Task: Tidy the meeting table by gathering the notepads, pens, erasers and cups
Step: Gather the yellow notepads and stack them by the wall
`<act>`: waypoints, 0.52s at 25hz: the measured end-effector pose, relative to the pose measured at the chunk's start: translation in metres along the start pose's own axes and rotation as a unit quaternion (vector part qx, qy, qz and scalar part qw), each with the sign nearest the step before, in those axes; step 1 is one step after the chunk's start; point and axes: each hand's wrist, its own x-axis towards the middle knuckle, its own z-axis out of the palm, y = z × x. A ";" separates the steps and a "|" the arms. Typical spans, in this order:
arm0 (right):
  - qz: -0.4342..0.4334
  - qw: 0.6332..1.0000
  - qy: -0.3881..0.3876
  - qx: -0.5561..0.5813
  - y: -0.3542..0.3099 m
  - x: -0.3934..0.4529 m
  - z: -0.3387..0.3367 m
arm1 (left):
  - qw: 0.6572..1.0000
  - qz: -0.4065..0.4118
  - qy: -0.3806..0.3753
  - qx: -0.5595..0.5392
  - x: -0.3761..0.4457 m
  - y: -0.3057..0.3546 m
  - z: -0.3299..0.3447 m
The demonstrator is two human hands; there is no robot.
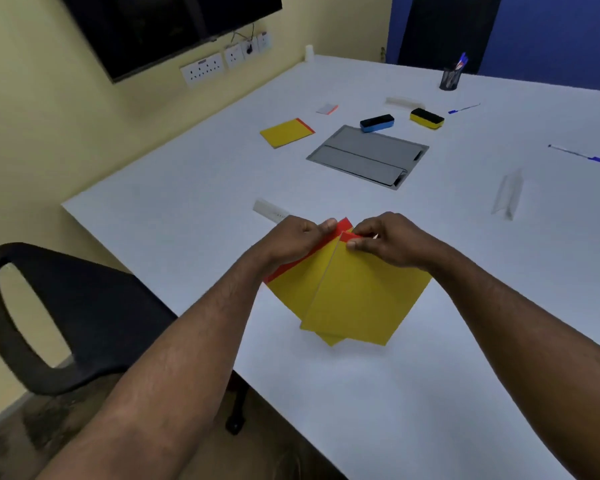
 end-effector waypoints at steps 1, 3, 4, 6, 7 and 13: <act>0.002 0.999 0.015 0.038 -0.012 0.005 -0.006 | 1.000 -0.021 0.016 0.009 -0.011 -0.009 -0.019; 0.016 0.991 0.029 0.128 -0.043 0.015 -0.018 | 0.997 -0.047 0.056 -0.029 -0.039 -0.032 -0.059; 0.015 0.986 0.034 0.160 -0.060 0.023 -0.023 | 0.993 -0.044 0.079 -0.082 -0.056 -0.046 -0.079; 0.020 0.971 0.060 0.229 -0.100 0.039 -0.031 | 0.970 -0.009 0.104 -0.219 -0.092 -0.065 -0.109; 0.017 0.963 0.063 0.260 -0.121 0.048 -0.031 | 0.954 0.015 0.112 -0.279 -0.109 -0.071 -0.121; -0.090 0.938 0.017 0.333 -0.255 0.091 -0.001 | 0.877 0.091 0.269 -0.388 -0.196 -0.108 -0.212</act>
